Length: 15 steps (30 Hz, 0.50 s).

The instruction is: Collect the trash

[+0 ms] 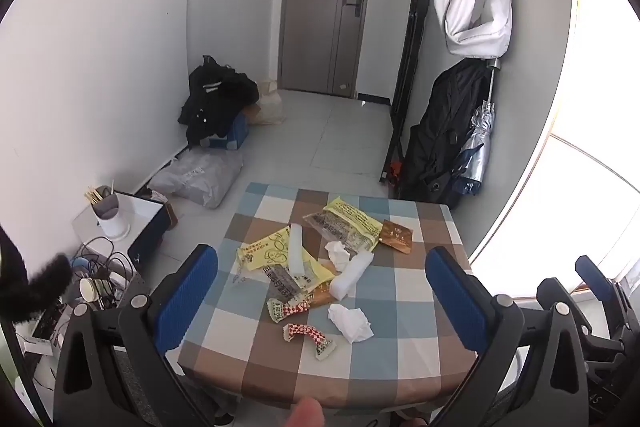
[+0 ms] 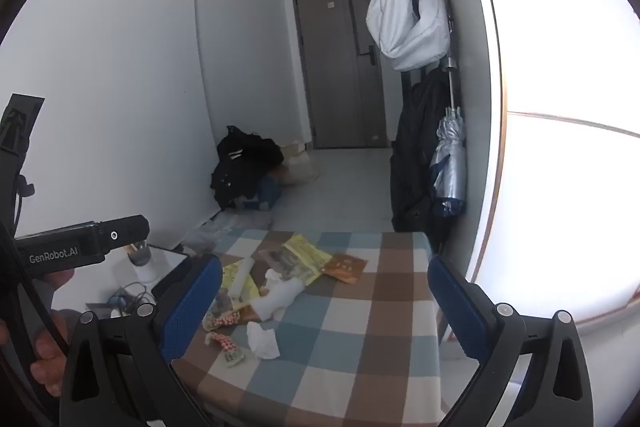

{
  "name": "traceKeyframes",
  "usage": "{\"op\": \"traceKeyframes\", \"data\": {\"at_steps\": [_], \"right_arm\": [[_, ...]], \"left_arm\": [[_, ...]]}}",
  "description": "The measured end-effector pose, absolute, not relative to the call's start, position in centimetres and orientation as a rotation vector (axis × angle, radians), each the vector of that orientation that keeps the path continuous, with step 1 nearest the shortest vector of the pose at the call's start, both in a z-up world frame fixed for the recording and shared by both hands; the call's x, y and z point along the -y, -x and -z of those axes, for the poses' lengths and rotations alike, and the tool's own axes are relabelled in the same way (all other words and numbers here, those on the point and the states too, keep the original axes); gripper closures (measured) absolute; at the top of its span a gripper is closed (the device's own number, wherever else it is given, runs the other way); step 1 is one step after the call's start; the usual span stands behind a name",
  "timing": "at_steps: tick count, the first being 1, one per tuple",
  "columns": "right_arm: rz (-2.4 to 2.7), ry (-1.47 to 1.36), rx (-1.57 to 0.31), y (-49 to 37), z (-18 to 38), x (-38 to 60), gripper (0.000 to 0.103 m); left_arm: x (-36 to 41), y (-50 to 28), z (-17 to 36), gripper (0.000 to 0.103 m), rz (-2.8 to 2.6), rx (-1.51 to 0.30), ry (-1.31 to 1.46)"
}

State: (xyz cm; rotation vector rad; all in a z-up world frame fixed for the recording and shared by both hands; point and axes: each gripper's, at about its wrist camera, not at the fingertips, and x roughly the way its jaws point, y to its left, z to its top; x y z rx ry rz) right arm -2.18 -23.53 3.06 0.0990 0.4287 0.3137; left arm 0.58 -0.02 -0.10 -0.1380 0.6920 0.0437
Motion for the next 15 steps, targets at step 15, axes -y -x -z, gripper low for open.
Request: {"op": "traceKeyframes", "data": {"at_steps": [15], "right_arm": [[-0.307, -0.113, -0.436, 1.9, -3.2, 24.1, 0.000]], "left_arm": [[0.1, 0.6, -0.3, 0.001, -0.055, -0.628, 0.145]]}}
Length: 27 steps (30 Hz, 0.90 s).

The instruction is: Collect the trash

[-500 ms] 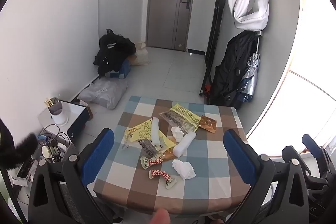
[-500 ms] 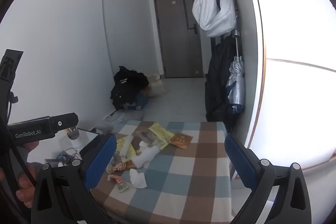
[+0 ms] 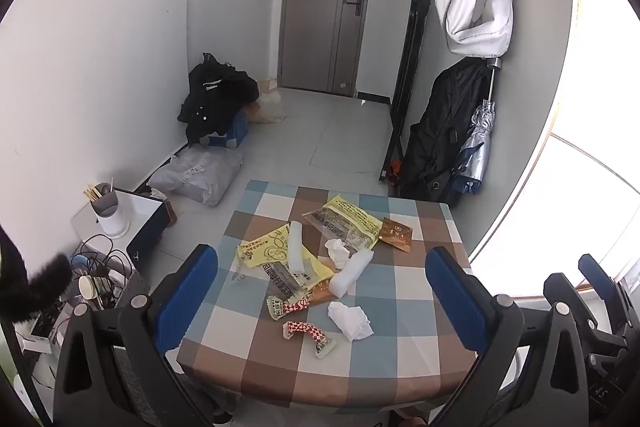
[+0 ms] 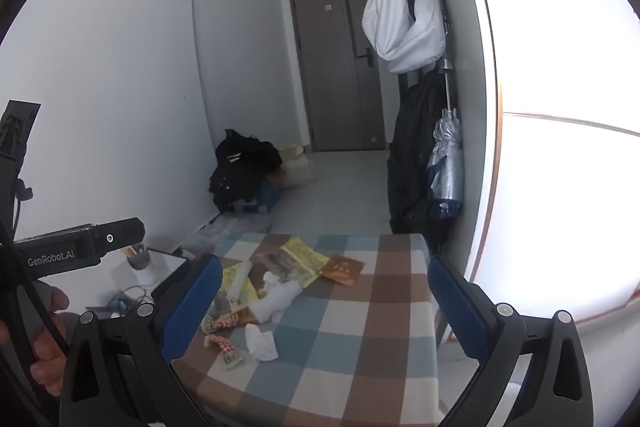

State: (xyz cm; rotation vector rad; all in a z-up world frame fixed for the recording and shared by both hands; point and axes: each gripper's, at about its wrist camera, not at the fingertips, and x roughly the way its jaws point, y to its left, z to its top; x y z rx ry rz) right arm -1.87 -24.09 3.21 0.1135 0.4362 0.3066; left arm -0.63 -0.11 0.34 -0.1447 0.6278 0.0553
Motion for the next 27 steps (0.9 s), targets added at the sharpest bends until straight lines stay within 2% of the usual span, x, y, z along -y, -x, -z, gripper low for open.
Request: {"op": "traceKeyframes", "data": {"at_steps": [27], "right_arm": [[-0.301, -0.126, -0.433, 2.04, -2.73, 24.09, 0.000]], "left_arm": [[-0.52, 0.35, 0.46, 0.001, -0.067, -0.658, 0.144]]}}
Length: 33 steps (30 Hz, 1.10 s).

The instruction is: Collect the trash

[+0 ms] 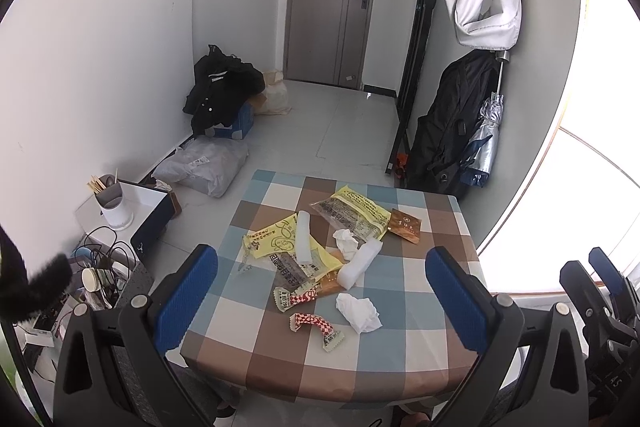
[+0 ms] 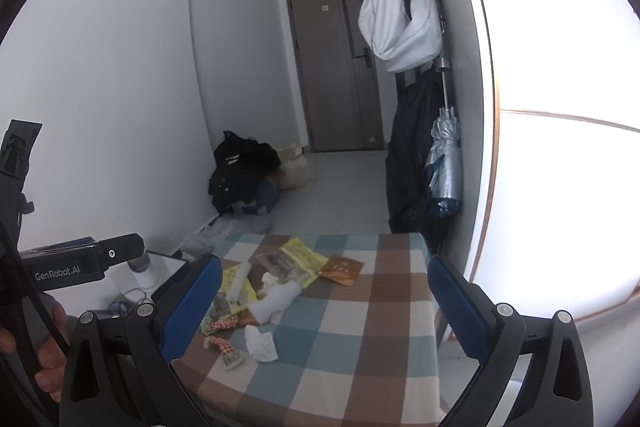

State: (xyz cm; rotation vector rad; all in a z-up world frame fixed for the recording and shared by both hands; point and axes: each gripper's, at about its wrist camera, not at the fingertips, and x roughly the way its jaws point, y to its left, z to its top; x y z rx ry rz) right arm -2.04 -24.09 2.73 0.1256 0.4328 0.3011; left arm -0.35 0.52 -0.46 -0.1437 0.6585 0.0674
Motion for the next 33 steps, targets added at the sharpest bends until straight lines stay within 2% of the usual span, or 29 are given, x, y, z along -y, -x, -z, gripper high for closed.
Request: {"op": "traceKeyframes", "data": {"at_steps": [33], "right_arm": [[-0.302, -0.131, -0.437, 1.93, -2.68, 23.88, 0.000]], "left_arm": [[-0.53, 0.08, 0.86, 0.001, -0.056, -0.687, 0.167]]}}
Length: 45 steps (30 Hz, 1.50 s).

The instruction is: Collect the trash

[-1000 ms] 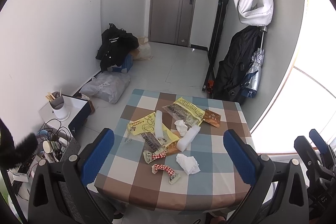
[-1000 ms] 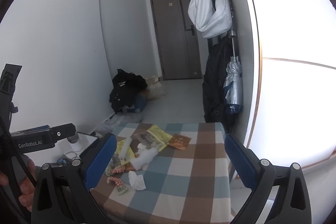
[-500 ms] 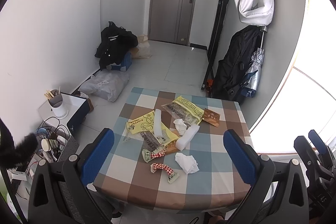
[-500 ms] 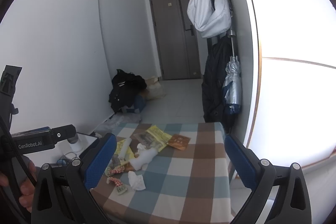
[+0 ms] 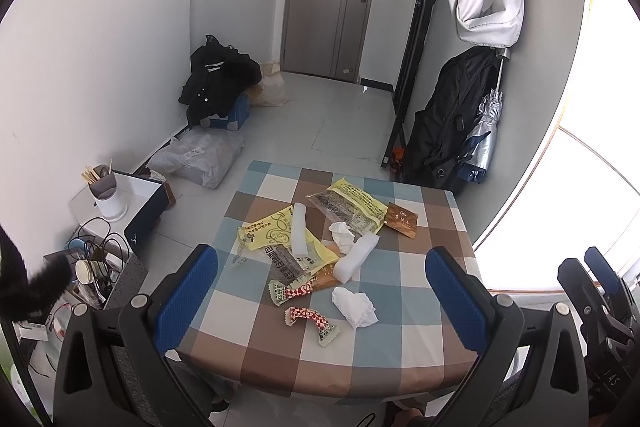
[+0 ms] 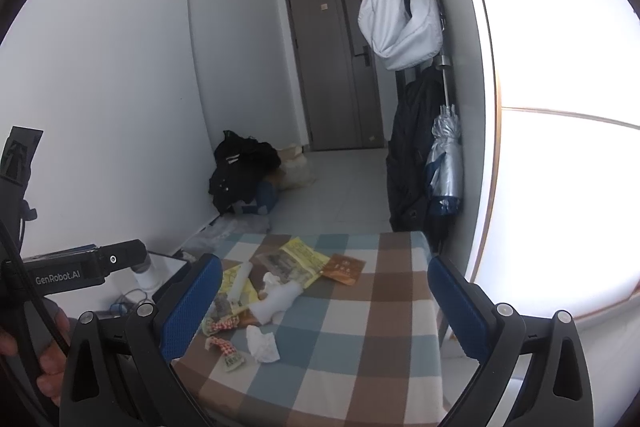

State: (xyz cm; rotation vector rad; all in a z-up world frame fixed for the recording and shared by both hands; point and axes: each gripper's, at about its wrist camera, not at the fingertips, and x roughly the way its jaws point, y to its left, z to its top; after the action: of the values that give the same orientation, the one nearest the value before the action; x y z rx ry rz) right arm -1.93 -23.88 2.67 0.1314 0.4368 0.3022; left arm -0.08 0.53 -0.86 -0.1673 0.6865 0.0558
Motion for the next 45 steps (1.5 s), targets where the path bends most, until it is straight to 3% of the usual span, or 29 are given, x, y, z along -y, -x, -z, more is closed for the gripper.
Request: {"op": "traceKeyframes", "data": {"at_steps": [13, 24, 33, 38, 45], "right_arm": [[-0.341, -0.137, -0.456, 1.3, -2.2, 23.5, 0.000], [-0.357, -0.121, -0.593, -2.2, 0.0, 21.8, 0.000], [-0.366, -0.213, -0.763, -5.4, 3.3, 21.8, 0.000], [-0.341, -0.210, -0.857, -6.6, 5.0, 21.7, 0.000], [-0.347, -0.185, -0.911, -7.0, 6.1, 21.5, 0.000]], "left_arm": [[-1.2, -0.7, 1.5, 0.001, -0.057, -0.714, 0.170], [-4.1, -4.7, 6.9, 0.001, -0.004, -0.972, 0.267], [-4.6, -6.5, 11.7, 0.007, 0.066, -1.138, 0.286], [-4.4, -6.7, 14.2, 0.016, 0.072, -1.230, 0.288], [-3.8, -7.4, 15.3, 0.016, 0.099, -1.264, 0.292]]}}
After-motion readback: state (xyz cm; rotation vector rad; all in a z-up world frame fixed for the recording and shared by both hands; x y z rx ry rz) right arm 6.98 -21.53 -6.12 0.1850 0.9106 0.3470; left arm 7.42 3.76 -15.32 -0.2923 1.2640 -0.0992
